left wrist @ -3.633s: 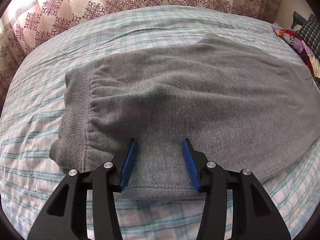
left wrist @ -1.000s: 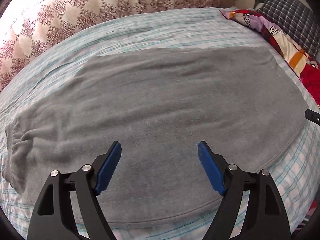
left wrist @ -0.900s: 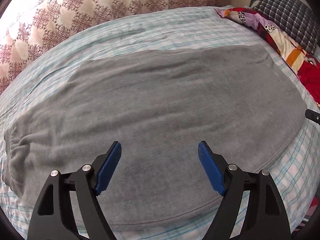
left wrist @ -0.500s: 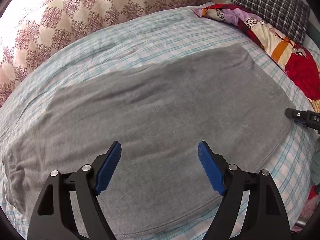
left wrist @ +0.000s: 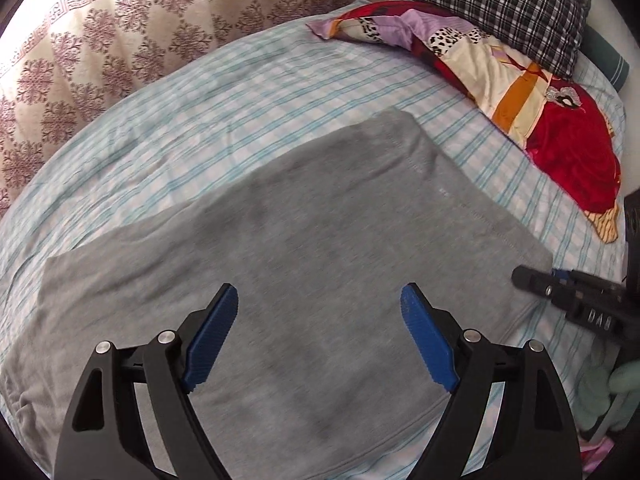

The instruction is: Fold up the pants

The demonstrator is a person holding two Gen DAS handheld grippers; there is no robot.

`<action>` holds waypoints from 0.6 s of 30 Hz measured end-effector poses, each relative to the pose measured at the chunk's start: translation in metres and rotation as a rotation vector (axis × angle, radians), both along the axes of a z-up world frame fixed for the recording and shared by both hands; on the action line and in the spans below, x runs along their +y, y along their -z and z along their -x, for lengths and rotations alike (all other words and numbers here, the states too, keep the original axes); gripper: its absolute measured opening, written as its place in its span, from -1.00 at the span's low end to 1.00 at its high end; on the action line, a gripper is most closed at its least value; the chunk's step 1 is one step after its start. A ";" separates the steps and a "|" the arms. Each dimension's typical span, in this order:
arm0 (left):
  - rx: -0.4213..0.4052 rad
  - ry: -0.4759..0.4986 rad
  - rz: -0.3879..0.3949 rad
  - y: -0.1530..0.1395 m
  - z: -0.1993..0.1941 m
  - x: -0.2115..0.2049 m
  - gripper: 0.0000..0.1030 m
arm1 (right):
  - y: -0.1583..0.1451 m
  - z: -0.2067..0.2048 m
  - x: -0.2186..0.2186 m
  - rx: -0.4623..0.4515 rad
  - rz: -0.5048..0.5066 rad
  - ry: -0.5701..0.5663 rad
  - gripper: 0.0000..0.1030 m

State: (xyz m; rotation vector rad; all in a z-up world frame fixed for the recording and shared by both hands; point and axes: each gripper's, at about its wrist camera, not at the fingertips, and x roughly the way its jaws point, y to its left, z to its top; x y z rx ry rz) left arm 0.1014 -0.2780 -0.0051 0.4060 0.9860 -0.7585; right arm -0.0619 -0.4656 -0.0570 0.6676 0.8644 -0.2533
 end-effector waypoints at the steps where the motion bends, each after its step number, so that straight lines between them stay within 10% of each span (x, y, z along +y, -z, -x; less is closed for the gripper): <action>1: 0.010 0.002 0.005 0.000 -0.001 -0.007 0.65 | -0.002 0.000 0.001 -0.007 0.012 -0.009 -0.39; 13: 0.098 0.014 0.001 0.011 -0.009 -0.062 0.65 | 0.016 -0.003 -0.015 -0.020 -0.088 0.022 -0.23; 18: 0.132 0.010 0.015 0.011 -0.013 -0.076 0.65 | 0.006 -0.003 -0.006 -0.033 -0.031 -0.009 -0.48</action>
